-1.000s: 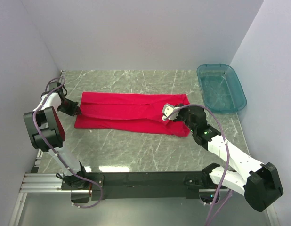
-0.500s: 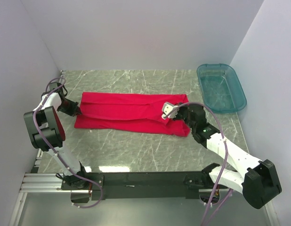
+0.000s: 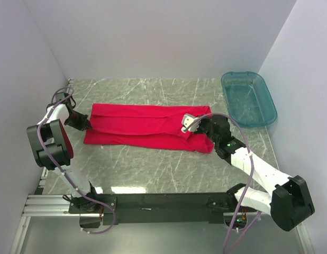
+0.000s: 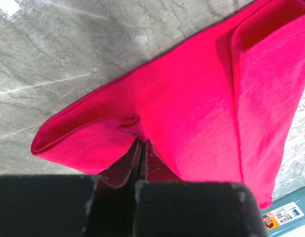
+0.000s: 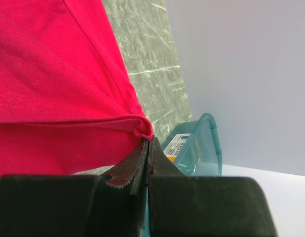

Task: Fold and stack the t-shirts
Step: Fold the tshirt

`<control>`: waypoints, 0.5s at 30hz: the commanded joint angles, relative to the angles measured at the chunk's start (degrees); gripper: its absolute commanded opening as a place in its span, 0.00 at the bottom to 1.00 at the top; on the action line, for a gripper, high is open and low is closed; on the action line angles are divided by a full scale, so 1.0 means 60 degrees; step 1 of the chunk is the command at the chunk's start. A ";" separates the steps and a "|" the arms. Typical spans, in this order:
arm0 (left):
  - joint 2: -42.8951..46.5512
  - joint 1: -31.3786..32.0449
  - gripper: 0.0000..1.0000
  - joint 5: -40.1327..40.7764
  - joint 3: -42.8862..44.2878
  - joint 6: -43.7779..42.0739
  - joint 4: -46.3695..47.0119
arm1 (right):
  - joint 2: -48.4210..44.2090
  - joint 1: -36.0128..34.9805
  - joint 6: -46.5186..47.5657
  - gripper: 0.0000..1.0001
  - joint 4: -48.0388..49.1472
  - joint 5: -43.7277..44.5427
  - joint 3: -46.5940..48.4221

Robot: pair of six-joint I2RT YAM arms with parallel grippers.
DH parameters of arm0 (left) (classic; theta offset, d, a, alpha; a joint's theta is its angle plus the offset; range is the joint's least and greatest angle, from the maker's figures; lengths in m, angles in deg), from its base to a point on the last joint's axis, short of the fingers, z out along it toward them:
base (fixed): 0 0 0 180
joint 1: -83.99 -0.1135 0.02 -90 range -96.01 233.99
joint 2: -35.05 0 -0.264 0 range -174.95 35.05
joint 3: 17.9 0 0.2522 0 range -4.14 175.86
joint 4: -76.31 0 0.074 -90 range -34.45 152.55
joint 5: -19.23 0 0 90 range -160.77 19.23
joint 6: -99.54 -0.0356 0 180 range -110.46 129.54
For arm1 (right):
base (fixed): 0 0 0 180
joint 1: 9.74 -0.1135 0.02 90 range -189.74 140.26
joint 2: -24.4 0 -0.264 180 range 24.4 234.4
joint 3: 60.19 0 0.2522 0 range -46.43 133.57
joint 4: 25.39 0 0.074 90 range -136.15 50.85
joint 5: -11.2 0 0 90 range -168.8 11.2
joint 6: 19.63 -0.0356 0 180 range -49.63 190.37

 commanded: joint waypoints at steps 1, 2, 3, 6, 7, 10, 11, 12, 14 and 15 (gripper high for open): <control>0.0244 0.0018 0.02 0.0159 0.0187 -0.0115 0.0102 | 0.0061 0.0135 -0.0016 0.00 0.0577 -0.0056 0.0520; 0.0244 0.0018 0.02 0.0159 0.0158 -0.0115 0.0102 | 0.0061 0.0136 -0.0016 0.00 0.0562 -0.0085 0.0535; 0.0258 0.0033 0.02 0.0159 0.0157 -0.0100 0.0102 | 0.0090 0.0165 -0.0016 0.00 0.0562 -0.0099 0.0549; 0.0317 0.0018 0.04 0.0203 0.0143 -0.0086 0.0102 | 0.0148 0.0209 -0.0030 0.00 0.0577 -0.0143 0.0579; 0.0360 0.0018 0.04 0.0203 0.0143 -0.0071 0.0131 | 0.0207 0.0209 -0.0045 0.00 0.0577 -0.0173 0.0593; 0.0463 0.0033 0.06 0.0320 0.0128 -0.0013 0.0058 | 0.0353 0.0223 -0.0016 0.00 0.0591 -0.0187 0.0681; 0.0507 0.0033 0.07 0.0364 0.0085 -0.0012 0.0073 | 0.0412 0.0223 -0.0016 0.00 0.0620 -0.0187 0.0710; 0.0551 0.0033 0.07 0.0335 0.0055 -0.0012 0.0116 | 0.0499 0.0209 -0.0001 0.00 0.0635 -0.0187 0.0769; 0.0610 0.0018 0.08 0.0320 -0.0003 0.0002 0.0102 | 0.0587 0.0238 -0.0016 0.00 0.0679 -0.0187 0.0842; 0.0624 0.0033 0.08 0.0306 -0.0033 -0.0012 0.0117 | 0.0661 0.0253 -0.0016 0.00 0.0665 -0.0187 0.0901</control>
